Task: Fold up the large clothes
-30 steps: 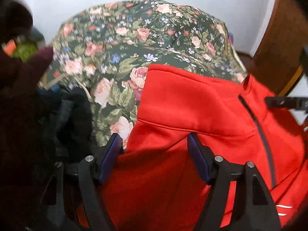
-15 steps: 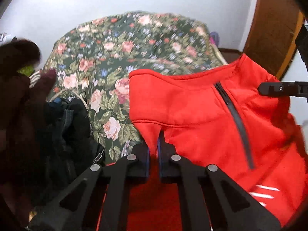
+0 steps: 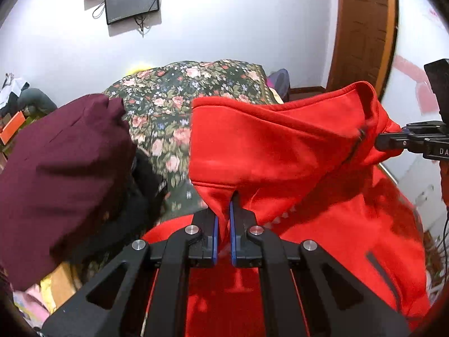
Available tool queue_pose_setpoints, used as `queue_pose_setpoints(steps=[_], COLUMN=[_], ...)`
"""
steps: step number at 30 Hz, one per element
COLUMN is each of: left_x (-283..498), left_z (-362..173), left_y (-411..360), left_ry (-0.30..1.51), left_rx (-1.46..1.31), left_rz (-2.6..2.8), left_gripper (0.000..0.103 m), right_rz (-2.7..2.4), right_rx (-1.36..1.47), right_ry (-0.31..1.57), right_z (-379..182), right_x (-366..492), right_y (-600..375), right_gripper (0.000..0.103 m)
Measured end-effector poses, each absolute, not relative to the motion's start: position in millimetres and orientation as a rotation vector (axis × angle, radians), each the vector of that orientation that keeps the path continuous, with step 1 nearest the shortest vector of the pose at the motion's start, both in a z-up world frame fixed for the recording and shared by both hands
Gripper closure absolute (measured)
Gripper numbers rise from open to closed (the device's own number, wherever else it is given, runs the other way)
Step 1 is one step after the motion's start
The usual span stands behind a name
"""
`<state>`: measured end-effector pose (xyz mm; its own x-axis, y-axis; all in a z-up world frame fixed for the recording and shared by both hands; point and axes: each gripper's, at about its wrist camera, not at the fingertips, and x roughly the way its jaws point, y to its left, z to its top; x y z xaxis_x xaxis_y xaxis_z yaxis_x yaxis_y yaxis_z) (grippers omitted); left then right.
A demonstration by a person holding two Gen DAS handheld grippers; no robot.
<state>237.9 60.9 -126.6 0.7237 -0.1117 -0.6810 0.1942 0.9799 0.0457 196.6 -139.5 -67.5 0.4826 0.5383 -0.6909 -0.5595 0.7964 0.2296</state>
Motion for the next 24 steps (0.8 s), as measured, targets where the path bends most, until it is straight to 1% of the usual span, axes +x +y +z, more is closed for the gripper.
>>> queue_pose_setpoints(steps=[4,11,16,17,19,20,21,22,23,24], left_x=[208.8,179.3,161.8,159.2,156.8,155.5,158.8,159.6,163.7,171.6], left_z=[-147.7,-198.6,-216.8,-216.6,-210.1,-204.7,-199.4,-193.4,-186.4,-176.0], left_y=[61.0,71.5,71.1,72.5,78.1,82.5,87.3,91.3,97.1,105.2], left_ry=[0.776,0.921,0.991,0.998,0.987,0.971,0.953,0.939,0.916,0.885], left_rx=[0.127,0.090,0.091,0.095,0.102,0.104,0.103,0.101,0.097,0.089], left_rz=[-0.169,-0.155,-0.156,-0.148,-0.128,-0.108,-0.087,-0.071,-0.047,-0.011], left_gripper=[0.098,0.098,0.098,0.096,0.090,0.084,0.076,0.071,0.061,0.050], right_rz=[0.654,0.601,0.571,0.566,0.567,0.567,0.567,0.568,0.568,0.567], right_rx=[-0.029,0.018,0.006,0.006,0.017,0.022,0.027,0.031,0.034,0.040], right_ry=[0.869,0.952,0.947,0.932,0.894,0.876,0.859,0.837,0.826,0.817], right_z=[-91.1,-128.9,-124.7,-117.9,-102.4,-97.4,-91.4,-82.1,-78.9,-73.2], right_x=[166.2,142.5,132.9,133.5,136.8,136.6,139.7,147.0,150.6,159.4], right_y=[-143.4,-163.4,-173.5,-175.1,-176.7,-176.9,-175.7,-173.3,-171.7,-168.3], right_gripper=[0.096,0.096,0.096,0.096,0.096,0.096,0.096,0.095,0.095,0.092])
